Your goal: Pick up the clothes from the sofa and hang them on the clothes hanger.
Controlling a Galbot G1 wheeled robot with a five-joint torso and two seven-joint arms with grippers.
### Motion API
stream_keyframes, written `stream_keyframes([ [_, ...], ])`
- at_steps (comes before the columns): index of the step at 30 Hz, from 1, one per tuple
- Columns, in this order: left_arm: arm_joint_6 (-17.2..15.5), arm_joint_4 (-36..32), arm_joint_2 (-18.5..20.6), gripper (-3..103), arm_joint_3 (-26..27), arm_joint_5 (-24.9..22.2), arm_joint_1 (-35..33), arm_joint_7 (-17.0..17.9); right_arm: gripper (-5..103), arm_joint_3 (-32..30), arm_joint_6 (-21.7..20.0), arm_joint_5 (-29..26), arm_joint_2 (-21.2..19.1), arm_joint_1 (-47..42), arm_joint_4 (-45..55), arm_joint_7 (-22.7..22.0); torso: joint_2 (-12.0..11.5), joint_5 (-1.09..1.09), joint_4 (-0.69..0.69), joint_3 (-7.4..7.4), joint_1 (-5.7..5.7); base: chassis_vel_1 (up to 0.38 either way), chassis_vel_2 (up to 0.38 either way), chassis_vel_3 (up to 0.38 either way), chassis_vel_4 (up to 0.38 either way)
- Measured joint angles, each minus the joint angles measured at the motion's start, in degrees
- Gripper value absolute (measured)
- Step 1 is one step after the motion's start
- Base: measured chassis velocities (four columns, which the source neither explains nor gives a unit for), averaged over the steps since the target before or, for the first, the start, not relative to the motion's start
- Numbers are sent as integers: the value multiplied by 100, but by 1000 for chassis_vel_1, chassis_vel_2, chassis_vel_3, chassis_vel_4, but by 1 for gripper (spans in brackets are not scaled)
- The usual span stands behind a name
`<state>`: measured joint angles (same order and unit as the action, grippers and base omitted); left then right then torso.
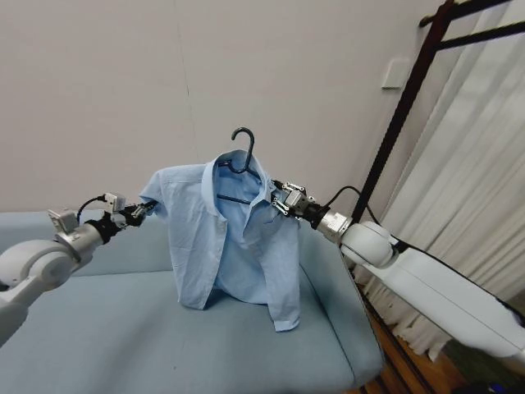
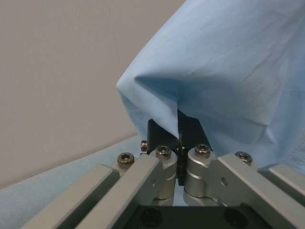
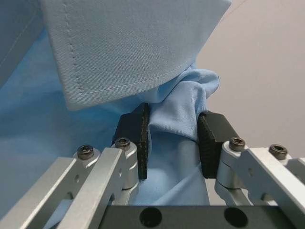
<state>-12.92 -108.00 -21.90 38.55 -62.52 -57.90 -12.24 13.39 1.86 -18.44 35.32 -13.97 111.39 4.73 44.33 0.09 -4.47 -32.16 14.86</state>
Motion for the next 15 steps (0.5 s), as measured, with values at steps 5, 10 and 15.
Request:
stream_keyframes([
  [5, 0, 3, 5, 0, 73, 48, -76, -16, 25, -32, 35, 53, 16, 2, -80, -14, 0, 0, 2, 0, 0, 0, 0, 0, 0],
  [10, 0, 8, -6, 0, 64, 59, -73, -8, 25, -38, 66, 70, 35, 10, -140, -16, 0, -1, 2, 0, 0, 0, 0, 0, 0],
  [15, 0, 113, -12, 0, 56, 62, -68, -28, 25, -75, 131, 102, 32, -56, -212, -6, 0, 0, 0, 0, 0, 0, 0, 0, 0],
])
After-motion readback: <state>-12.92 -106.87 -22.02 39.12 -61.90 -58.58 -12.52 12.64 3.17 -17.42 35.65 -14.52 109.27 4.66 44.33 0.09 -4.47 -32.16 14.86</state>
